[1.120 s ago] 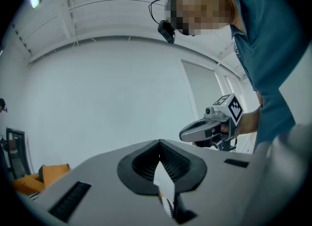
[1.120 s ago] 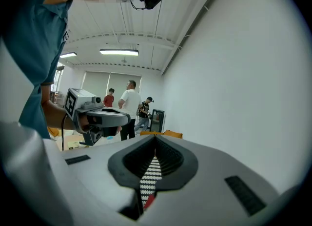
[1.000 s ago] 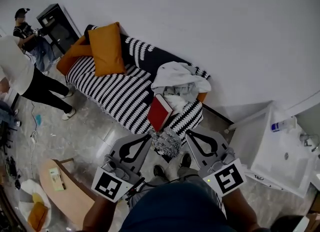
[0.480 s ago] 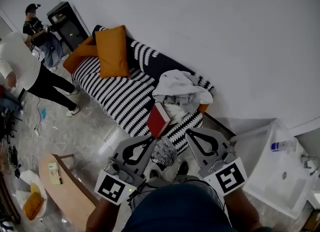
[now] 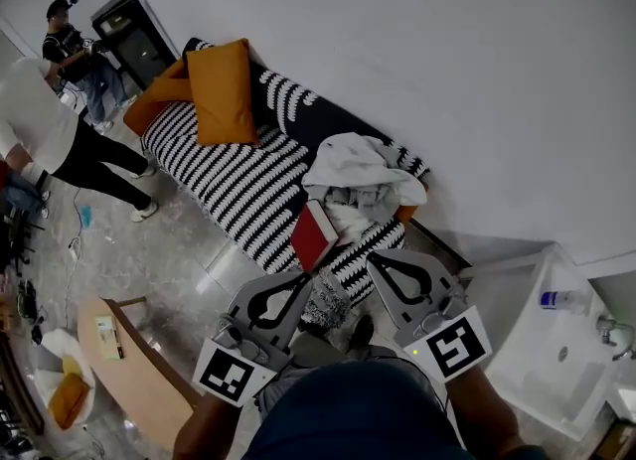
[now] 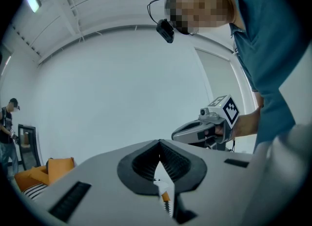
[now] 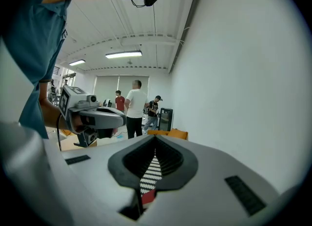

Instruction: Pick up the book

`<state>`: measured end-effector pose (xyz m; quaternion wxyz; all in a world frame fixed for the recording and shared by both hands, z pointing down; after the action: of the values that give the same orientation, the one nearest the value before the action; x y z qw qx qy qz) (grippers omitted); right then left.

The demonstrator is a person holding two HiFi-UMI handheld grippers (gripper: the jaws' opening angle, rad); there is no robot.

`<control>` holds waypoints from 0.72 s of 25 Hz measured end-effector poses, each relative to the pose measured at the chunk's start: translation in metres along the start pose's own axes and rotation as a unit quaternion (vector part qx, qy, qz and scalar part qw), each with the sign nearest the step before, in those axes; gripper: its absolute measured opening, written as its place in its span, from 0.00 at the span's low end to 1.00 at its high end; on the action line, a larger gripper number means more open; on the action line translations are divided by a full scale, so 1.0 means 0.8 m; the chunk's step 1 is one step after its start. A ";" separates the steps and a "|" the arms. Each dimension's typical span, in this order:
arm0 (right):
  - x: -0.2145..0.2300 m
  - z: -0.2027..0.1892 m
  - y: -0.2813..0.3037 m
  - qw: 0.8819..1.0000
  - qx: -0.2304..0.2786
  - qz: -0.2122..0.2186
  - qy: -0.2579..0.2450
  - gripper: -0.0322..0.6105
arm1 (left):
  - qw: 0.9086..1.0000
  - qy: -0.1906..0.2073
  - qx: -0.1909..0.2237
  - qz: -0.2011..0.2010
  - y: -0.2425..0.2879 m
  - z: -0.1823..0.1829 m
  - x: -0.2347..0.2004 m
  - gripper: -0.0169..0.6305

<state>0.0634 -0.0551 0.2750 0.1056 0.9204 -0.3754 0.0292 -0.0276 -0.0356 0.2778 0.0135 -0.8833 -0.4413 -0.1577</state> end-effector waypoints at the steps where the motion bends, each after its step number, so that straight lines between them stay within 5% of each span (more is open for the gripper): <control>1: 0.003 0.003 0.007 1.000 0.003 -0.002 0.000 0.07 | 1.000 -0.004 0.006 -0.003 0.005 0.000 -0.009 0.03; 18: 0.026 0.034 0.107 0.997 0.002 -0.077 -0.001 0.07 | 0.996 -0.007 0.056 -0.067 0.035 -0.015 -0.131 0.03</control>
<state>0.0177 -0.1349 0.2656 0.1051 0.9468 -0.3035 0.0215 -0.0672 -0.1358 0.2618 0.0488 -0.8505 -0.5080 -0.1271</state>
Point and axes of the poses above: the fingertips, and each gripper's own axes: y forward along the fingers, x to its right, z out of its top, the point moved 1 cm from there along -y, backward along the fingers, and after that the axes turned 13 degrees about y, right-handed, at the moved point
